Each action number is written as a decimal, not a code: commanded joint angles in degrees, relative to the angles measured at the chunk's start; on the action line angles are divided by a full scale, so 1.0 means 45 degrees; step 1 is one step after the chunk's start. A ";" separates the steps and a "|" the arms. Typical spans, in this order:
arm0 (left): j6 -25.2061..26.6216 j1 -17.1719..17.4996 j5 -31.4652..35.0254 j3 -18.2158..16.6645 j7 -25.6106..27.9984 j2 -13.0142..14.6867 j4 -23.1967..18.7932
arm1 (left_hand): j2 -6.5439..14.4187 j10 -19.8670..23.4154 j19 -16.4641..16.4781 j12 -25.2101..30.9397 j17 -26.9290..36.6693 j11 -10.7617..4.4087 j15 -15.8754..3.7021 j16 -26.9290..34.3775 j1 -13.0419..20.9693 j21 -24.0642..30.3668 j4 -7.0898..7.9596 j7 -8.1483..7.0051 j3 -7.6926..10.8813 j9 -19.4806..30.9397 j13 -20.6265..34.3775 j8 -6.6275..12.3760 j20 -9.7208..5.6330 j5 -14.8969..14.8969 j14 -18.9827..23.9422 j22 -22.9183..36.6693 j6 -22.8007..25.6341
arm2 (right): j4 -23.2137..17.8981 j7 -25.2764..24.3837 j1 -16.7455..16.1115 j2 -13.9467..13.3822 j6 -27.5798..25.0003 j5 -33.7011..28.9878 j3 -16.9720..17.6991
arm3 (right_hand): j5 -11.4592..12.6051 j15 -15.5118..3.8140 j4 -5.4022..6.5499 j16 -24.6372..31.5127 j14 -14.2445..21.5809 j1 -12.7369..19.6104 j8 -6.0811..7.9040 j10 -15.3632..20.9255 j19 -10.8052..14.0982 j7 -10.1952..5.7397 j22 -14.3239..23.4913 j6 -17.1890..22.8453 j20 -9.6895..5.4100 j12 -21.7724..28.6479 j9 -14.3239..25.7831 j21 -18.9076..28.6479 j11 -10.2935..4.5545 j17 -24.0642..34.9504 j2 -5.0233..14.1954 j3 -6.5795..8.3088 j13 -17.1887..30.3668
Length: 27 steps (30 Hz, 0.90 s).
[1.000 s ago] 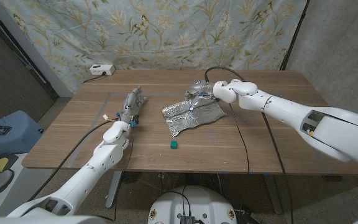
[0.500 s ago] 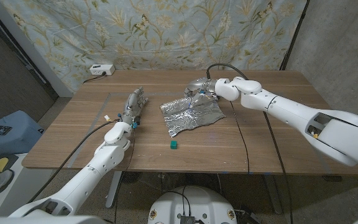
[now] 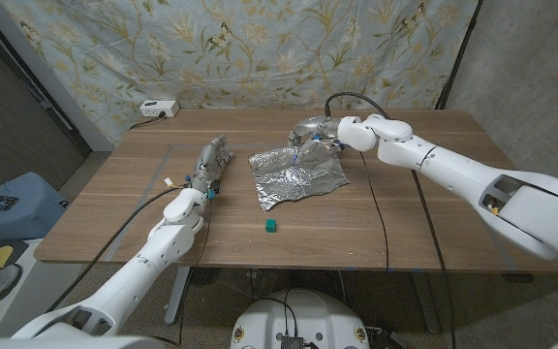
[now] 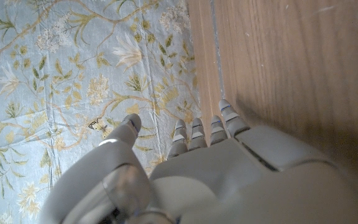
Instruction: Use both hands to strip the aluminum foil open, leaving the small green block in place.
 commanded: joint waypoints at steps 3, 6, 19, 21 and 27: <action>0.0120 -0.0042 -0.0156 0.0009 -0.0211 -0.0001 0.0121 | -0.0041 0.0057 0.0086 0.0114 0.0019 0.0047 -0.0010 0.0034 -0.0069 -0.0022 -0.0037 -0.0039 0.0106 0.0072 0.0018 0.0053 -0.0005 0.0066 0.0071 0.0057 0.0092 | -0.0523 0.0354 -0.0076 -0.0304 -0.0322 0.0330 0.0552 | 0.0032 -0.2116 -0.0009 0.0096 0.0188 0.0136 0.0022 0.0710 0.0141 -0.0618 0.0072 0.0788 -0.0474 0.0106 0.0053 0.0052 -0.0517 0.0091 0.0231 -0.0091 0.0046; 0.0114 -0.0078 -0.0177 0.0033 -0.0299 -0.0023 0.0159 | -0.0042 0.0057 0.0078 0.0111 0.0019 0.0047 -0.0011 0.0034 -0.0075 -0.0027 -0.0041 -0.0048 0.0114 0.0073 0.0019 0.0052 -0.0005 0.0066 0.0078 0.0057 0.0100 | -0.0602 0.0554 -0.0063 -0.0317 -0.0434 0.0462 0.0636 | 0.0028 -0.2110 -0.0012 0.0104 0.0192 0.0145 0.0022 0.0731 0.0148 -0.0616 0.0073 0.0819 -0.0472 0.0117 0.0055 0.0049 -0.0497 0.0108 0.0224 -0.0107 0.0055; 0.0187 0.0054 -0.0330 -0.0069 -0.0358 0.0124 -0.0464 | -0.0050 0.0068 0.0073 0.0107 0.0011 0.0064 -0.0003 0.0018 -0.0075 -0.0036 -0.0079 -0.0037 0.0153 0.0074 0.0020 0.0041 -0.0021 0.0073 0.0074 0.0058 0.0112 | -0.0646 0.0860 -0.0138 -0.0389 -0.0595 0.1124 0.0957 | 0.0026 -0.2075 0.0003 0.0120 0.0247 0.0157 -0.0010 0.0834 0.0174 -0.0561 0.0076 0.0871 -0.0462 0.0175 0.0062 0.0040 -0.0452 0.0156 0.0244 -0.0140 0.0095; 0.0276 0.0112 -0.0388 -0.0099 -0.0324 0.0178 -0.0694 | -0.0043 0.0072 0.0069 0.0108 0.0009 0.0054 -0.0004 0.0014 -0.0067 -0.0039 -0.0088 -0.0032 0.0161 0.0075 0.0020 0.0040 -0.0018 0.0076 0.0069 0.0058 0.0112 | -0.0660 0.0894 -0.0134 -0.0396 -0.0642 0.1208 0.1002 | 0.0026 -0.2078 0.0005 0.0114 0.0262 0.0154 -0.0008 0.0841 0.0176 -0.0537 0.0077 0.0892 -0.0456 0.0180 0.0063 0.0038 -0.0456 0.0153 0.0241 -0.0141 0.0100; 0.0413 0.0262 -0.0399 -0.0104 -0.0196 0.0295 -0.1238 | -0.0030 0.0065 0.0064 0.0101 -0.0001 0.0074 0.0030 0.0003 -0.0035 -0.0043 -0.0130 -0.0015 0.0186 0.0075 0.0021 0.0040 -0.0007 0.0085 0.0059 0.0058 0.0128 | -0.0627 0.1091 -0.0107 -0.0433 -0.0740 0.1626 0.1169 | 0.0028 -0.2112 0.0007 0.0143 0.0339 0.0172 -0.0016 0.0894 0.0244 -0.0505 0.0078 0.0938 -0.0461 0.0213 0.0065 0.0056 -0.0446 0.0179 0.0264 -0.0148 0.0121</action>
